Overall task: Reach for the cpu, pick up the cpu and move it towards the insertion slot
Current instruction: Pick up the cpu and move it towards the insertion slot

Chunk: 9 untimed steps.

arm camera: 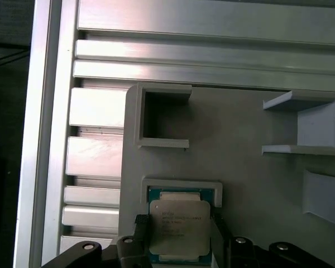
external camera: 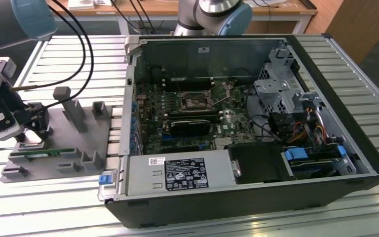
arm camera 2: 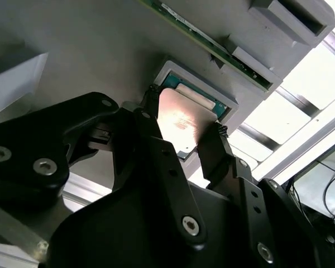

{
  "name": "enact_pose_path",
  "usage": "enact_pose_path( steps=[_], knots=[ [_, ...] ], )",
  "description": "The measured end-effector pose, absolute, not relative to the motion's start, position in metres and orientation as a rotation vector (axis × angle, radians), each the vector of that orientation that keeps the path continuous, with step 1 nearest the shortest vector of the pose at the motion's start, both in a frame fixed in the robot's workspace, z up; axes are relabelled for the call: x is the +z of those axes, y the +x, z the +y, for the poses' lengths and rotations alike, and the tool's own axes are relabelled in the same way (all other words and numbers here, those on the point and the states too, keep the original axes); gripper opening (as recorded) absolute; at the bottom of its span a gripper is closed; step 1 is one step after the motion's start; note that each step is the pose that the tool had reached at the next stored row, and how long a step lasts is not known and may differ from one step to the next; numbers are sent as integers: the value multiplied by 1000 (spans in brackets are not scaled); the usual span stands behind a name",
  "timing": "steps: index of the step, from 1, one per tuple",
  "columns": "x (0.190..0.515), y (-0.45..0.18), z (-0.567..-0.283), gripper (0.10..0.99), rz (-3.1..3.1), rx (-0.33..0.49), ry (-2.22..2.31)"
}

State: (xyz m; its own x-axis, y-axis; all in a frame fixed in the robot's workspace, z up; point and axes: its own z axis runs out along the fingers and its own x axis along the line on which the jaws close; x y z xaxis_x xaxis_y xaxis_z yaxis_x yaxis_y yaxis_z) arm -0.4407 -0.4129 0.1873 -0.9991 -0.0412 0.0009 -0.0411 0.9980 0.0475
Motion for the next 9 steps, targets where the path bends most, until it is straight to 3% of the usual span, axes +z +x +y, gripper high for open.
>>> enact_pose_path(
  steps=[9],
  knots=[
    [196, -441, -413, 529, -3138, -75, 65]
  ],
)
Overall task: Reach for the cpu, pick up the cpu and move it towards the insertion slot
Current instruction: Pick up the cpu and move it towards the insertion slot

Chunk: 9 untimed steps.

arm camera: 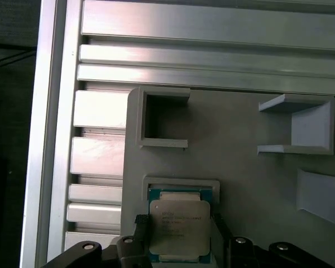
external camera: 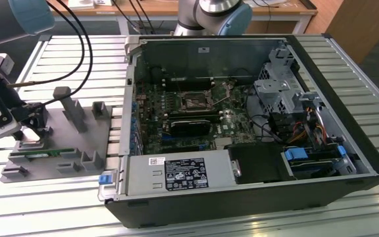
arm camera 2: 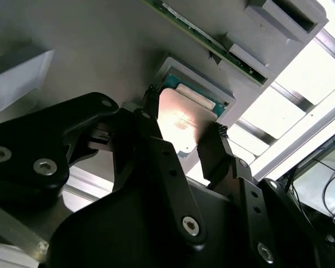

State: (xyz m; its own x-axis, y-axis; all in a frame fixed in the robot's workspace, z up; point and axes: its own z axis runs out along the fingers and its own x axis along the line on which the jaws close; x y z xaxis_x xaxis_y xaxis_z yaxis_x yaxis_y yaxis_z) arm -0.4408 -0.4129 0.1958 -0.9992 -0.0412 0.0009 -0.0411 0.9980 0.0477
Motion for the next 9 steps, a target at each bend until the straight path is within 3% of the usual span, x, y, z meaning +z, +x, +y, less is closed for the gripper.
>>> enact_pose_path(
  steps=[9],
  knots=[
    [199, -441, -413, 529, -3138, -75, 65]
  ],
)
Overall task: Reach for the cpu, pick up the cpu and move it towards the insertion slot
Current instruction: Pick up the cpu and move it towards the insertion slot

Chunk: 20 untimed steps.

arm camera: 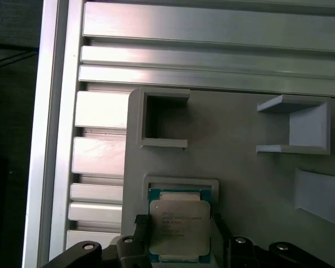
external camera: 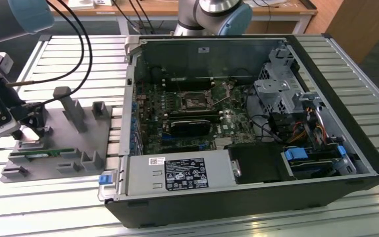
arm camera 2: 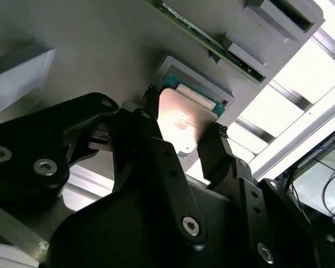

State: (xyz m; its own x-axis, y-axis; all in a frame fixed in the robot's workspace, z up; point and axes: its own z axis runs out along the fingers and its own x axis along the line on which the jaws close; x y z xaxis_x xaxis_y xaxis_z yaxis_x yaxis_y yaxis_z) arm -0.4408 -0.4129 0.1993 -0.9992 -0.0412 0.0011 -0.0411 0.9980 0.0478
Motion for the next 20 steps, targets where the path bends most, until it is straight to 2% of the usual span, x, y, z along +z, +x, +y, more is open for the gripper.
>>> enact_pose_path(
  steps=[20],
  knots=[
    [216, -441, -413, 529, -3138, -75, 65]
  ],
)
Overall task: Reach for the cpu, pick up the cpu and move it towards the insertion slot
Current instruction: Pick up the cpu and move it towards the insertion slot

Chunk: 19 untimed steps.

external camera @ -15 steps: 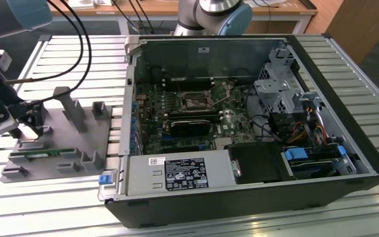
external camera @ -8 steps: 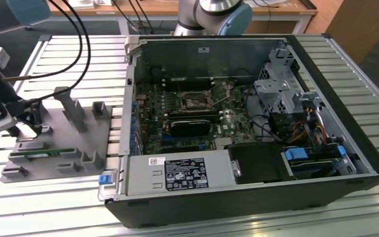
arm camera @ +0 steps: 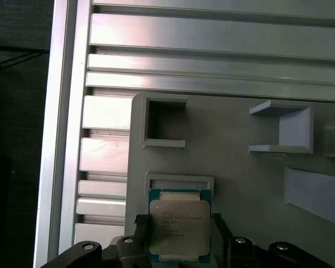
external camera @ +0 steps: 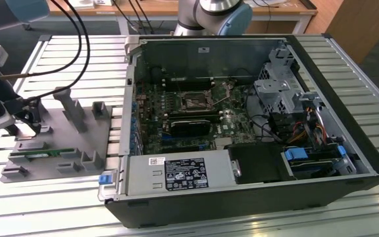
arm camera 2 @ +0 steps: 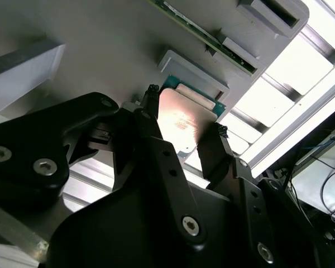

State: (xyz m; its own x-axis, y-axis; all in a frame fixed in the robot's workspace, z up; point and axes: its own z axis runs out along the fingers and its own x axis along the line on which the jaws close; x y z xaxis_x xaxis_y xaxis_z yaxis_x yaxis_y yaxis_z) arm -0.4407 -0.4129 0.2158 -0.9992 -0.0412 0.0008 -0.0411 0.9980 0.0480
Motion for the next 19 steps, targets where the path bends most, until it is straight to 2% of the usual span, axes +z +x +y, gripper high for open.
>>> enact_pose_path(
  steps=[19],
  knots=[
    [230, -441, -413, 529, -3138, -75, 65]
  ],
)
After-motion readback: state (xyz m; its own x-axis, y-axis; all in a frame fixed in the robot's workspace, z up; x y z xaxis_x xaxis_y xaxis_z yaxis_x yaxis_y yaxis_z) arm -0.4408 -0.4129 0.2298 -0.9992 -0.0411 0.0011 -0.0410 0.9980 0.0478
